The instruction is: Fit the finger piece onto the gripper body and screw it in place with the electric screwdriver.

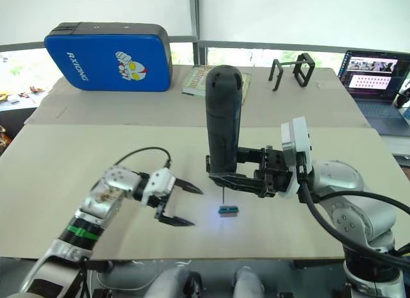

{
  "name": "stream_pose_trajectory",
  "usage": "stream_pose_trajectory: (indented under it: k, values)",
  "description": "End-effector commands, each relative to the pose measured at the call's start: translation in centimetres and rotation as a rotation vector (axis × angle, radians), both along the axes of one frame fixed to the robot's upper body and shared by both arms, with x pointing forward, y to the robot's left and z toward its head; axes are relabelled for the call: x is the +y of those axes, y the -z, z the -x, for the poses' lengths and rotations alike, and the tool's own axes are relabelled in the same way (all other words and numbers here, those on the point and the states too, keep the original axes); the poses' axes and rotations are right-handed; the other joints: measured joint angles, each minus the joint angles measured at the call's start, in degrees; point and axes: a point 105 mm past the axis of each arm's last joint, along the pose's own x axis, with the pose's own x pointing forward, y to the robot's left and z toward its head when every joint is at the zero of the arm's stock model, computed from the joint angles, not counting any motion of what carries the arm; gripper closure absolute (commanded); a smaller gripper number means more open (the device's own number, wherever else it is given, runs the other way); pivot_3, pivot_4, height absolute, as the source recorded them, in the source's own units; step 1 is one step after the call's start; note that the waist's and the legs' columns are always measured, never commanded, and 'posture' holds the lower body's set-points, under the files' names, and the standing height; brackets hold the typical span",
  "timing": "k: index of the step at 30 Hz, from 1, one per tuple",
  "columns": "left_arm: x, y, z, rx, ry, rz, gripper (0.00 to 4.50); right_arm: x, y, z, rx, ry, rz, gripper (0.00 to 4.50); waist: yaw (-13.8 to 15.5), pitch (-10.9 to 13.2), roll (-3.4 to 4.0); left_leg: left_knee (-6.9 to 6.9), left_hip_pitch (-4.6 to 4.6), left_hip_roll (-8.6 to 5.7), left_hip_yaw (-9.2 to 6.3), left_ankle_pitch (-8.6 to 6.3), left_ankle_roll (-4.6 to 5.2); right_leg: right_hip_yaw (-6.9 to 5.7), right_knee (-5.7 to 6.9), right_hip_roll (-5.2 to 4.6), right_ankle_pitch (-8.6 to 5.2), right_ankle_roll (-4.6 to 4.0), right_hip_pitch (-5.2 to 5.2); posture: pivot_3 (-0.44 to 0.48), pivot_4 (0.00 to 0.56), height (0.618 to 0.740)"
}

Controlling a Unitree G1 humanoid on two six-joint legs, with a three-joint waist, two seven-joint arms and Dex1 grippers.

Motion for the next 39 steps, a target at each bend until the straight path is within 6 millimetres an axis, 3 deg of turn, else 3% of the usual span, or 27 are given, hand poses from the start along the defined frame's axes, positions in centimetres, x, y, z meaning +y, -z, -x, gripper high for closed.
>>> stream_pose_trajectory:
  k: [1,7,17,39]
  values:
    - [-1.5,-0.1,-0.4,-0.041,-0.036,0.030,0.00,-0.1,-1.0,0.5,-0.093,0.043,-0.037,2.58,0.06,0.00,0.00,0.01,-0.01,0.00,0.00,0.00,0.00,0.00,0.01,0.00,0.00,0.00,-0.01,0.000,0.150,0.740]
    - [-2.9,0.2,-1.0,-0.050,-0.079,0.057,0.00,-0.1,0.1,0.0,-0.087,0.117,-0.053,2.58,-0.05,0.00,0.00,-0.02,0.00,0.01,0.02,0.01,0.01,-0.01,0.02,0.06,0.00,0.00,0.00,0.000,0.150,0.740]
    - [-3.5,0.6,-1.0,-0.038,-0.069,0.053,0.00,-0.6,1.4,0.2,-0.061,0.139,-0.045,2.58,0.04,0.00,0.00,-0.01,0.00,0.01,0.02,0.00,0.01,0.00,0.00,0.06,0.00,0.00,0.00,0.000,0.150,0.740]
    - [-3.7,0.4,-1.1,-0.045,-0.051,0.054,0.00,-0.6,2.4,0.1,-0.064,0.138,-0.032,2.58,0.05,0.00,0.00,0.00,0.00,0.00,0.02,0.01,0.02,0.00,0.02,0.07,0.00,0.00,0.00,0.000,0.150,0.740]
